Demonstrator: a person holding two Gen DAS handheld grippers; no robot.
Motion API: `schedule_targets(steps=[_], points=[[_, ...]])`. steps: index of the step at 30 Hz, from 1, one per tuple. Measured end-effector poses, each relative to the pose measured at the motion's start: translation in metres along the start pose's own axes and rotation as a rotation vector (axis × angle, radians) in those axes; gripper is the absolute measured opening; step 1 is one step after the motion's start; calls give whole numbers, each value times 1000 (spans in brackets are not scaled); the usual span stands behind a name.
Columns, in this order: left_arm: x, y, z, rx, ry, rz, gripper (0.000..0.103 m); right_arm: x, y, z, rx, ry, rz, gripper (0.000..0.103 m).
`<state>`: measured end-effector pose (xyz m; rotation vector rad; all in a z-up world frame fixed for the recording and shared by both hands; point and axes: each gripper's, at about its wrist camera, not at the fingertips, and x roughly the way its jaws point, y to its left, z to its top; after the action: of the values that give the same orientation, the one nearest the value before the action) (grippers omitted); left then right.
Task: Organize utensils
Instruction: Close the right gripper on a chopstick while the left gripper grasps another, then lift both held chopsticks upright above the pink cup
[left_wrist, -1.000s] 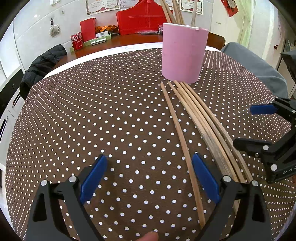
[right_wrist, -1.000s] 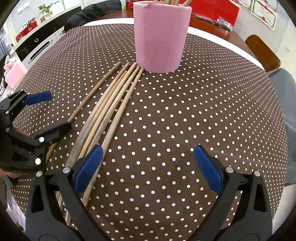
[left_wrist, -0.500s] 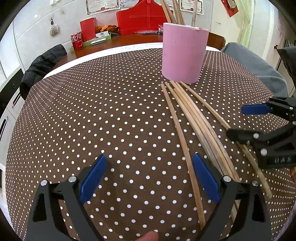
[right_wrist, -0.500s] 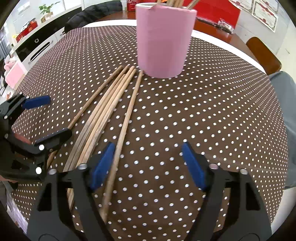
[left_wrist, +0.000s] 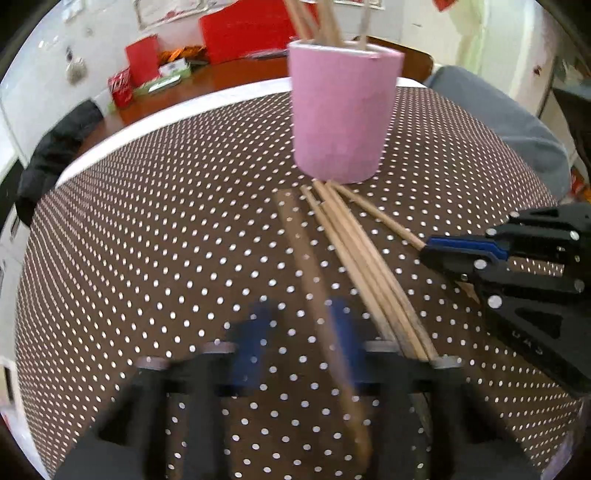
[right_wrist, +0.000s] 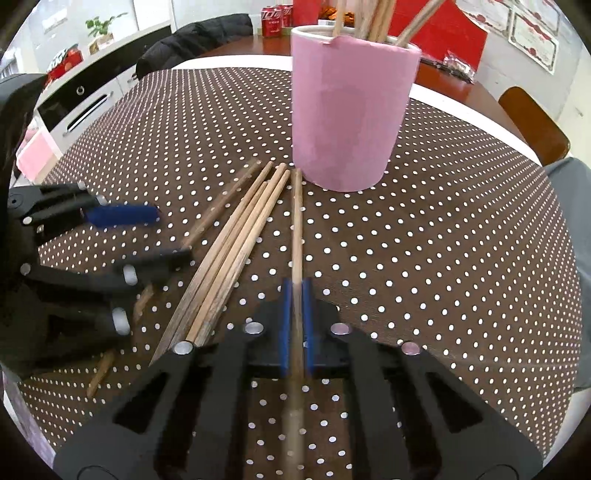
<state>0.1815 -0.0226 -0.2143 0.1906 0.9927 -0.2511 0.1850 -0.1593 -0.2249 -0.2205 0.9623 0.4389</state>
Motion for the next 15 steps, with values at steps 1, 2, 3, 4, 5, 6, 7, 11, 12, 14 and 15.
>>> schedule_targets(steps=[1,2,3,4,5,6,7,11,12,14,15], points=[[0,-1,-1,-1,-6,-2,6,-1,-3,-1,12,-8,25,6],[-1,-2,-2,-7,-14,-1,6,-3,-7,-3,29,-18,58,6],[-1,-1,-4,-18,-21,-3,6,-4,-9,-3,40,-27,79,6],[-2,2,-6,-37,-29,-8,6,-9,-13,-4,50,-42,104,5],[-4,5,-9,-66,-45,-10,5,-13,-16,-4,58,-54,112,5],[-8,9,-11,-90,-62,-10,5,-17,-18,-4,68,-68,120,5],[-11,12,-13,-112,-83,-14,5,-21,-22,-4,83,-87,147,5],[-28,23,-16,-180,-157,-15,5,-31,-26,-5,106,-135,199,5],[-33,25,-15,-195,-181,-17,5,-35,-27,-5,114,-156,225,5],[-46,29,-12,-225,-251,-23,5,-42,-29,-5,122,-193,253,5],[-53,30,-10,-236,-283,-32,5,-45,-29,-2,126,-214,264,5]])
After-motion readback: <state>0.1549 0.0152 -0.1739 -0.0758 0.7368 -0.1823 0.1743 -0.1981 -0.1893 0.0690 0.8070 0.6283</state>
